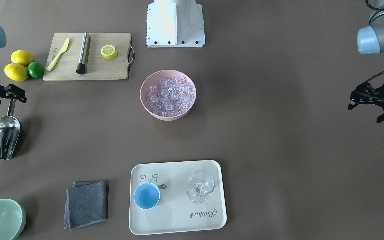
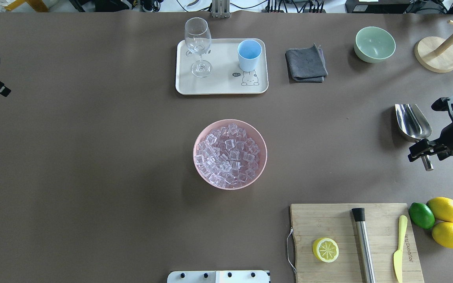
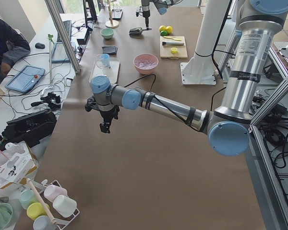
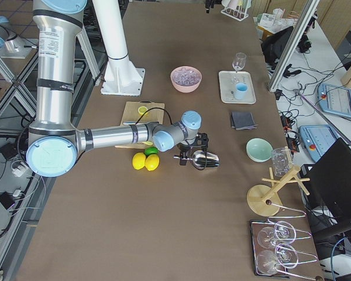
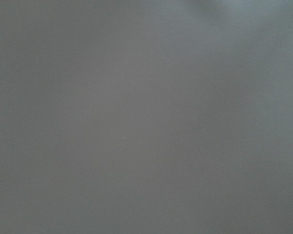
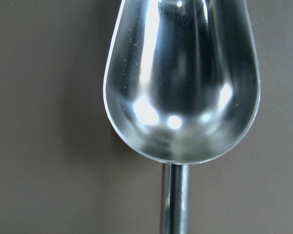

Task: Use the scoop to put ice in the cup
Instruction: 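Grasp and lift the metal scoop with the right gripper while the left reaches out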

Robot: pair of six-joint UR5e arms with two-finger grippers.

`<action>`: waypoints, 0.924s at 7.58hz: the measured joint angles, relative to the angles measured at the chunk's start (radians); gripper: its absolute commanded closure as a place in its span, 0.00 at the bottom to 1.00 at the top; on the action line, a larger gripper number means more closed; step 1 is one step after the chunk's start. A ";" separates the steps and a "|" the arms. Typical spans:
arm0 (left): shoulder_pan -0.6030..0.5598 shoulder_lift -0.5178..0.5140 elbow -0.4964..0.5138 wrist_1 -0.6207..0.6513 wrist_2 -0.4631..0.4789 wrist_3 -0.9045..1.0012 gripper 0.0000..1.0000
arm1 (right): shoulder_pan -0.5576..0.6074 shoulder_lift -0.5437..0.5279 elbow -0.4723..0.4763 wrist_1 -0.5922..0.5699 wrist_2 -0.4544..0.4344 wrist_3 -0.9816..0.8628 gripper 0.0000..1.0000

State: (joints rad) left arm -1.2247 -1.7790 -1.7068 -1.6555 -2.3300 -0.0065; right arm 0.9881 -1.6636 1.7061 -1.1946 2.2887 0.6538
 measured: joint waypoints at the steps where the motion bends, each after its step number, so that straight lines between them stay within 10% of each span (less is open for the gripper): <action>1: 0.077 -0.018 -0.012 -0.031 0.003 0.000 0.02 | -0.008 0.004 -0.014 0.000 -0.002 -0.001 0.57; 2: 0.163 -0.048 -0.017 -0.061 0.012 -0.001 0.02 | -0.013 0.007 -0.023 0.000 -0.003 -0.003 1.00; 7: 0.560 -0.118 -0.001 -0.360 0.312 -0.160 0.02 | -0.017 0.010 -0.022 -0.054 0.006 -0.004 1.00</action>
State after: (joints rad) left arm -0.6646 -1.8974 -1.7075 -2.0157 -2.0185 -0.1667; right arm 0.9716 -1.6535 1.6843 -1.2485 2.2946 0.6497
